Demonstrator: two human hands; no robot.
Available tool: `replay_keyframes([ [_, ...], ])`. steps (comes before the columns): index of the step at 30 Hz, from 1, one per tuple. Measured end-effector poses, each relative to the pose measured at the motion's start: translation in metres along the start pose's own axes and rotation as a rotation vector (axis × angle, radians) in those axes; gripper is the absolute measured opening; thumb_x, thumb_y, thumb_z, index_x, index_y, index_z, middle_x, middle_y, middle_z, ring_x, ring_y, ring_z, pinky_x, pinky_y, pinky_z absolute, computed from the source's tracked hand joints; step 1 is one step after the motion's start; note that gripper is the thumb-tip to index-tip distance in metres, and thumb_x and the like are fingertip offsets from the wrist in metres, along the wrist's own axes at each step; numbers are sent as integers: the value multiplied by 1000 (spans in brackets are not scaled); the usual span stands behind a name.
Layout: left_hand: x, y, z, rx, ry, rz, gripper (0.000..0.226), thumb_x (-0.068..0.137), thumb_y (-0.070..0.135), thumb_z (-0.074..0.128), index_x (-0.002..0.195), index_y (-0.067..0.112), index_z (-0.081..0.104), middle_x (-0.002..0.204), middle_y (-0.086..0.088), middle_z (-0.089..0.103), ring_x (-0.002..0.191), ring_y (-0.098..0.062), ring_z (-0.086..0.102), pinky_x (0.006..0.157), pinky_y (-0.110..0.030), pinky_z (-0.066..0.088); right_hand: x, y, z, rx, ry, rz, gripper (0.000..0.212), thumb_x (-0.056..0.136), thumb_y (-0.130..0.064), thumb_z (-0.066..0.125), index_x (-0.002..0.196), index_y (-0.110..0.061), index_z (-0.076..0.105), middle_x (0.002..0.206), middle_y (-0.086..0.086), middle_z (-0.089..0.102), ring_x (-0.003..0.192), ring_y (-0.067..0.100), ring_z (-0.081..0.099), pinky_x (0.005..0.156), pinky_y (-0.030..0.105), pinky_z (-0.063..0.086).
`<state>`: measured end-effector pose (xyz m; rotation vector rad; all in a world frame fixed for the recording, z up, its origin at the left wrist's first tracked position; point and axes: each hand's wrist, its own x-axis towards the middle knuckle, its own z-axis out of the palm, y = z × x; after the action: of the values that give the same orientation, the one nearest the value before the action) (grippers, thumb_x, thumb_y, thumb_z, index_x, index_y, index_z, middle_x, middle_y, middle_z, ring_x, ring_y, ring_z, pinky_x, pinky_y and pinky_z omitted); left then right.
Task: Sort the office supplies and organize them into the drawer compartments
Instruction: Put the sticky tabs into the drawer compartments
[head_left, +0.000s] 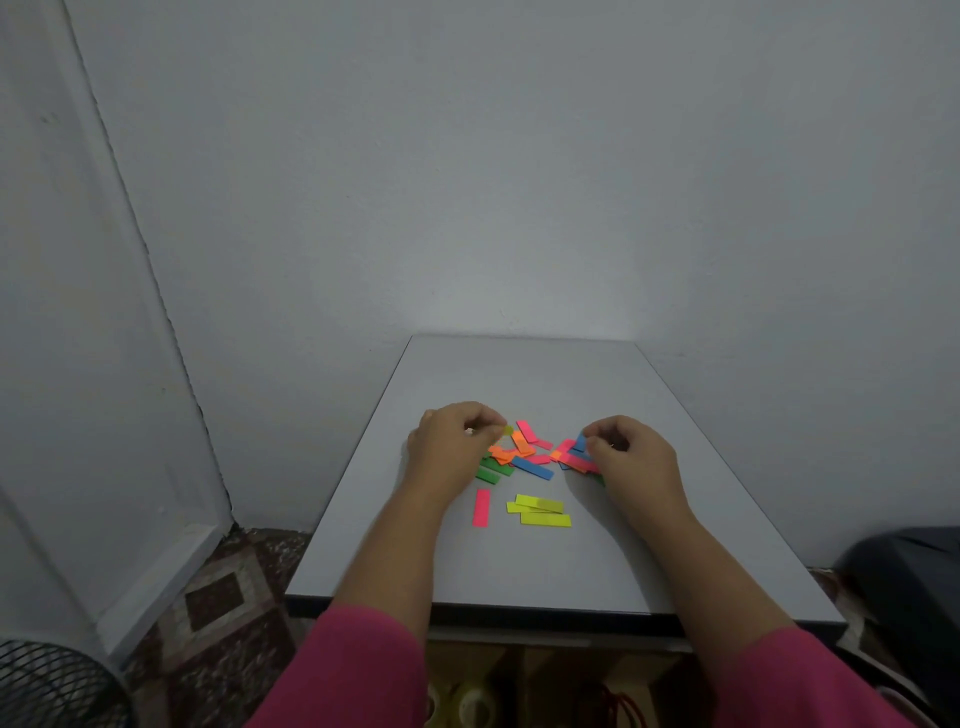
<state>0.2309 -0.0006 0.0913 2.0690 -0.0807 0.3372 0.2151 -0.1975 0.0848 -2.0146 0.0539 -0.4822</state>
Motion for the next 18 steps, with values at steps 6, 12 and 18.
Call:
replay_keyframes([
  [6,-4,9,-9,-340,215,-35,10,84,9,69,79,19,70,77,6,68,75,-9,62,76,-24,50,-1,-2,-2,43,1,4,17,88,-9,56,82,-18,68,84,-7,66,80,9,59,68,22,44],
  [12,-25,4,-16,-230,53,68,6,79,15,75,80,20,77,80,3,66,74,-2,60,71,-21,49,2,-3,1,-60,-65,-11,7,81,-23,68,80,-29,71,90,-7,61,84,11,57,74,26,45],
  [18,-33,5,3,189,-216,226,12,78,37,71,87,35,77,79,12,60,91,-5,49,82,-24,39,4,2,4,-334,-189,-87,23,82,-34,70,105,-33,71,102,-9,63,97,10,56,92,36,46],
])
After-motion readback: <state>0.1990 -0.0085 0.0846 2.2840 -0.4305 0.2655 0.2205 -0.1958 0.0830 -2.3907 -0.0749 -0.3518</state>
